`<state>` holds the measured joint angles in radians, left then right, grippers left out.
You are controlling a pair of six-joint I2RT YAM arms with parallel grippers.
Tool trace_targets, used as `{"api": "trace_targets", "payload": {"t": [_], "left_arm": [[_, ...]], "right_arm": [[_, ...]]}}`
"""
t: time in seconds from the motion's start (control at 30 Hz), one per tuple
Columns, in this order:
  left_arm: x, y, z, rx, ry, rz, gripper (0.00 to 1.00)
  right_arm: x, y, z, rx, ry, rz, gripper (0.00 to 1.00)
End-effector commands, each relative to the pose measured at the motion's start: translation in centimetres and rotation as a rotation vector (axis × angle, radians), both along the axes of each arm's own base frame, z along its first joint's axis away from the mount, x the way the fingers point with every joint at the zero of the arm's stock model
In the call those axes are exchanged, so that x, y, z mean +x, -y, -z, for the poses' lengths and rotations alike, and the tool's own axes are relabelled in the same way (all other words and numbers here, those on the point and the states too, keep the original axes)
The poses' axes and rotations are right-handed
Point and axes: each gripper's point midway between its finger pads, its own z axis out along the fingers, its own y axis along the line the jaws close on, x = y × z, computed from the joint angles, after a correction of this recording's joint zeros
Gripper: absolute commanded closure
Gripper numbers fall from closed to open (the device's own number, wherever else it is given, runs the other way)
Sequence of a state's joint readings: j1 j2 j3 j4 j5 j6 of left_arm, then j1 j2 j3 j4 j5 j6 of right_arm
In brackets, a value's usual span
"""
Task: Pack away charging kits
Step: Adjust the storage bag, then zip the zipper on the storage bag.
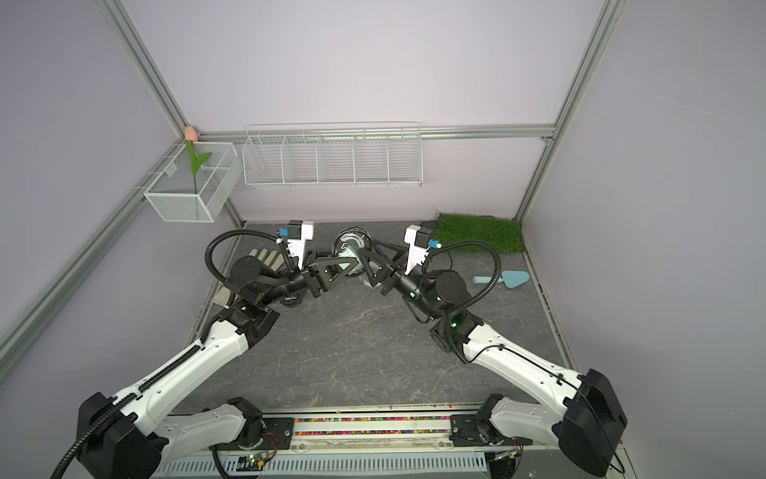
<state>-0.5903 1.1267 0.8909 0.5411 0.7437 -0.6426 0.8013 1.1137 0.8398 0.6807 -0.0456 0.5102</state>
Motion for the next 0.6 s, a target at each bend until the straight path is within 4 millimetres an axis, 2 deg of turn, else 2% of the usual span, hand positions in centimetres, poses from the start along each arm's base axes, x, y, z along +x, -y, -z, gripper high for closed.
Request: {"api": "trace_targets", "payload": {"t": [0.0,0.07,0.13,0.23,0.37,0.43,0.5,0.53,0.57], "left_arm": [[-0.9,-1.0,-1.3,-0.021,0.041,-0.033,0.88],[-1.1,-1.3,-1.6,-0.018,0.033,-0.041,0.88],[-1.4,-1.3,-2.0,-0.021,0.029,-0.032,0.88],[-1.5,-1.2,-2.2,-0.021,0.008,-0.013,0.88],[-1.4,-0.8,-2.2,-0.017,-0.014,0.007,0.88],[-1.2,-0.7,-2.2,-0.012,-0.018,0.005,0.89],[-1.2,-0.7,-2.1,-0.009,-0.02,0.006,0.89],[-1.2,-0.6,-2.1,-0.007,-0.021,0.007,0.89],[-1.2,-0.6,-2.1,-0.006,-0.019,0.01,0.89]], "right_arm": [[-0.8,2.9,1.5,-0.217,0.105,0.156,0.35],[-1.8,3.9,2.1,-0.305,0.176,0.178,0.35],[-3.2,3.9,2.8,-0.381,0.247,0.143,0.4],[-4.8,2.3,4.1,-0.492,0.322,0.044,0.42],[-6.1,-0.9,5.5,-0.602,0.401,-0.075,0.44],[-6.4,-2.1,5.7,-0.631,0.432,-0.094,0.44],[-5.6,-2.7,6.6,-0.669,0.421,-0.064,0.44],[-5.4,-2.8,5.3,-0.657,0.435,-0.046,0.45],[-5.1,-2.9,5.2,-0.657,0.434,-0.032,0.45]]}}
